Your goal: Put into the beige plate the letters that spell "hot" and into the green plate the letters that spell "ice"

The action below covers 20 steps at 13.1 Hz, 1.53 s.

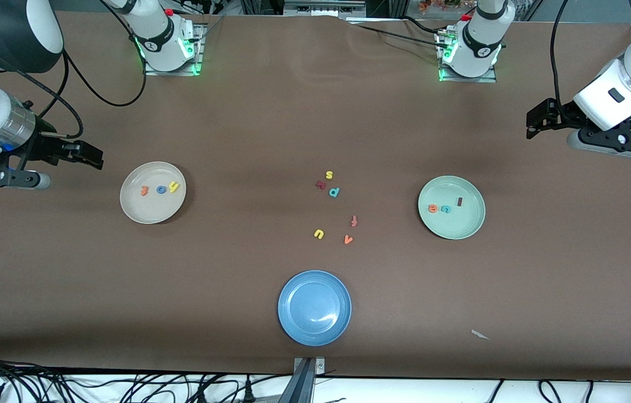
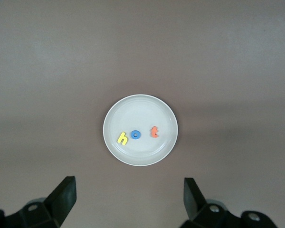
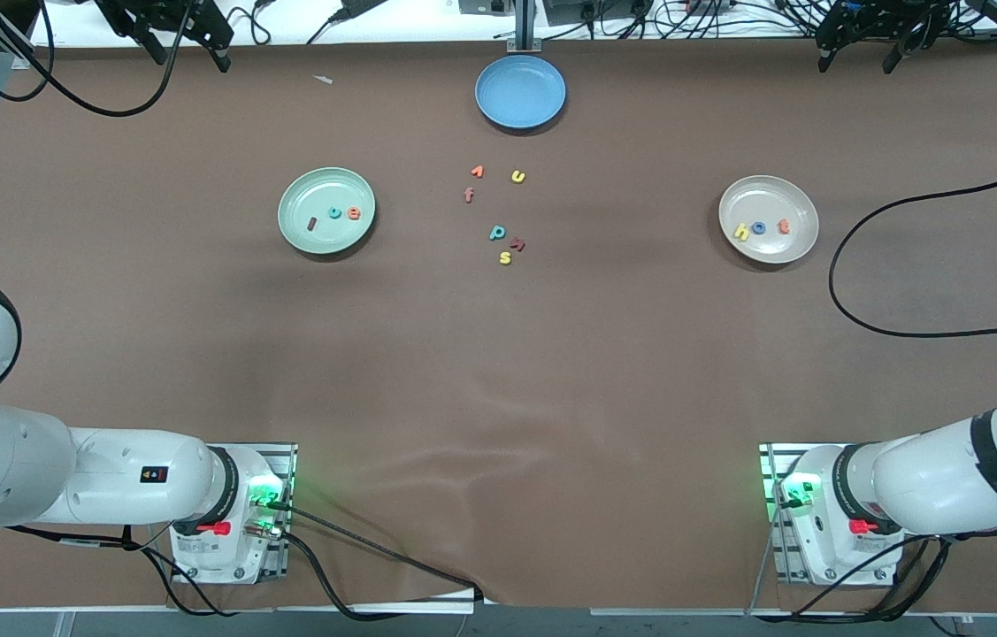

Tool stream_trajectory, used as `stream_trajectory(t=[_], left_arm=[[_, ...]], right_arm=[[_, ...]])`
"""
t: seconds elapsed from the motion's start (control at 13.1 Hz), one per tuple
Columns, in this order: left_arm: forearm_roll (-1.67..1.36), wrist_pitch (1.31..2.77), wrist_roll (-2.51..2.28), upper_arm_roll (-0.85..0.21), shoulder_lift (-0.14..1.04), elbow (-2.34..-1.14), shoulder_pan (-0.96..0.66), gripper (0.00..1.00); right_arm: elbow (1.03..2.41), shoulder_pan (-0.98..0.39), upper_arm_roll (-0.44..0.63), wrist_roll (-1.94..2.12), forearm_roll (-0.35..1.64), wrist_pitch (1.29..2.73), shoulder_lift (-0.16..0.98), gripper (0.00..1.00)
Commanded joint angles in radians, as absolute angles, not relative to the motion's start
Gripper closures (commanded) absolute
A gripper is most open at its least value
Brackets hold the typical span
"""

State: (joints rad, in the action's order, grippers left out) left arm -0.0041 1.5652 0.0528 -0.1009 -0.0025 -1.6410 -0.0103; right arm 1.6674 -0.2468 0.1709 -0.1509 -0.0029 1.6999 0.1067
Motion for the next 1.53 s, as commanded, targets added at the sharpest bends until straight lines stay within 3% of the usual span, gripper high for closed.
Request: stream_trajectory(t=[0.0, 1.45], left_arm=[[-0.012, 1.542, 0.051, -0.097, 0.003, -1.618, -0.011, 0.00], [0.003, 1.542, 0.005, -0.100, 0.011, -1.586, -0.002, 0.00]], right_arm=[[1.692, -0.239, 0.158, -0.153, 0.008, 1.704, 0.078, 0.00], [1.675, -0.238, 0.161, -0.140, 0.009, 1.704, 0.090, 0.00]])
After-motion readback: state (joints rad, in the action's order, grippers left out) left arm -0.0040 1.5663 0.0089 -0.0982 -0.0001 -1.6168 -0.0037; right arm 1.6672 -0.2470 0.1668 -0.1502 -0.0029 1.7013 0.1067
